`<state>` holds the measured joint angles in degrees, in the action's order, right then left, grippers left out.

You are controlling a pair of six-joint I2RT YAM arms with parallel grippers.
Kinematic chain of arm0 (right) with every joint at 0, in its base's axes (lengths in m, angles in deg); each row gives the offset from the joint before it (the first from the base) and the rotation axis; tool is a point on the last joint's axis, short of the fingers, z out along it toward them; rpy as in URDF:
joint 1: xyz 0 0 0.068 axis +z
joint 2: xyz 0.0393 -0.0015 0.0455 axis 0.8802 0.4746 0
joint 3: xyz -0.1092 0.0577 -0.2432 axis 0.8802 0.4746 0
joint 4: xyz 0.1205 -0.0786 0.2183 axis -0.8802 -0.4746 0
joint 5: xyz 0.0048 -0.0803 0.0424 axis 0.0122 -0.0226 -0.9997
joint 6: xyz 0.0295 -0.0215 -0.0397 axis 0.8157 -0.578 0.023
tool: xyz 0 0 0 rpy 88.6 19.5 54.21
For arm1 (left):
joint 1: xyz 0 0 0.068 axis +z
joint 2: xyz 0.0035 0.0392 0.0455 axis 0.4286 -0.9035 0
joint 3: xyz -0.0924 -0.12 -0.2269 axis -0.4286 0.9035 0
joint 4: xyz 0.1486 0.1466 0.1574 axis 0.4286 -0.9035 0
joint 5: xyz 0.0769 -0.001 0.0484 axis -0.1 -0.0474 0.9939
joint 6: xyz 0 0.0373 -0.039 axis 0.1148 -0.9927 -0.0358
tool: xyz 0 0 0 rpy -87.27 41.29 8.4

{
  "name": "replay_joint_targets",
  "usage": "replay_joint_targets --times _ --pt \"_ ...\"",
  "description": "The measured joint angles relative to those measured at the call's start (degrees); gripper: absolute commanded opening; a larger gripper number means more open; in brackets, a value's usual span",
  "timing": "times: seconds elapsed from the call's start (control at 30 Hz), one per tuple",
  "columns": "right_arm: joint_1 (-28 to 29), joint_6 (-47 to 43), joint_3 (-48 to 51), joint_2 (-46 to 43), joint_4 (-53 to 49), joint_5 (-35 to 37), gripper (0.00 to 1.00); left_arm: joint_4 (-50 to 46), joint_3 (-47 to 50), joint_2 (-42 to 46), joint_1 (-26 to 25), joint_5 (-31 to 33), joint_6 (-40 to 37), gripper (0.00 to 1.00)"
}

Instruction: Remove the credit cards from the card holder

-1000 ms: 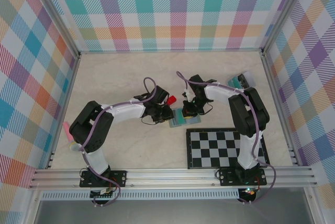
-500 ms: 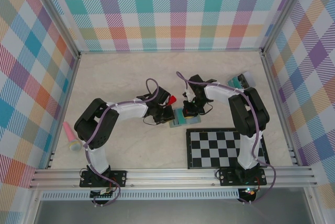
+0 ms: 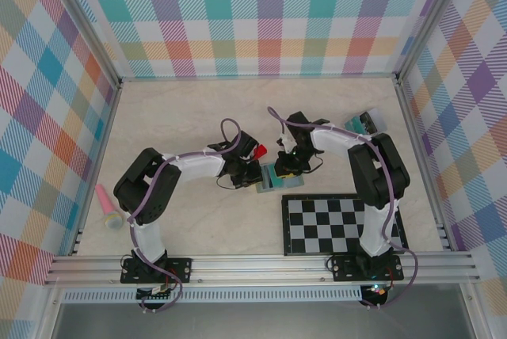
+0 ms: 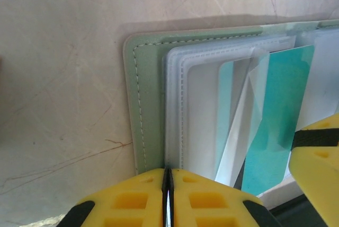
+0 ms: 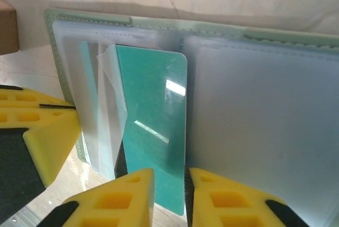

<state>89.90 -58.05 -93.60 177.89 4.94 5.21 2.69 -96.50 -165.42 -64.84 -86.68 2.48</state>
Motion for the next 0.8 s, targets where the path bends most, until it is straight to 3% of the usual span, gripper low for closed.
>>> replay_joint_targets --times 0.37,0.8 --pt "0.0 -0.15 -1.97 2.71 -0.42 -2.12 0.25 -0.11 -0.02 0.0 0.0 0.02 0.0 0.11" --pt "-0.5 -0.28 -1.53 2.16 -0.09 -1.88 0.03 -0.2 0.0 0.02 0.0 0.17 -0.59 0.13"
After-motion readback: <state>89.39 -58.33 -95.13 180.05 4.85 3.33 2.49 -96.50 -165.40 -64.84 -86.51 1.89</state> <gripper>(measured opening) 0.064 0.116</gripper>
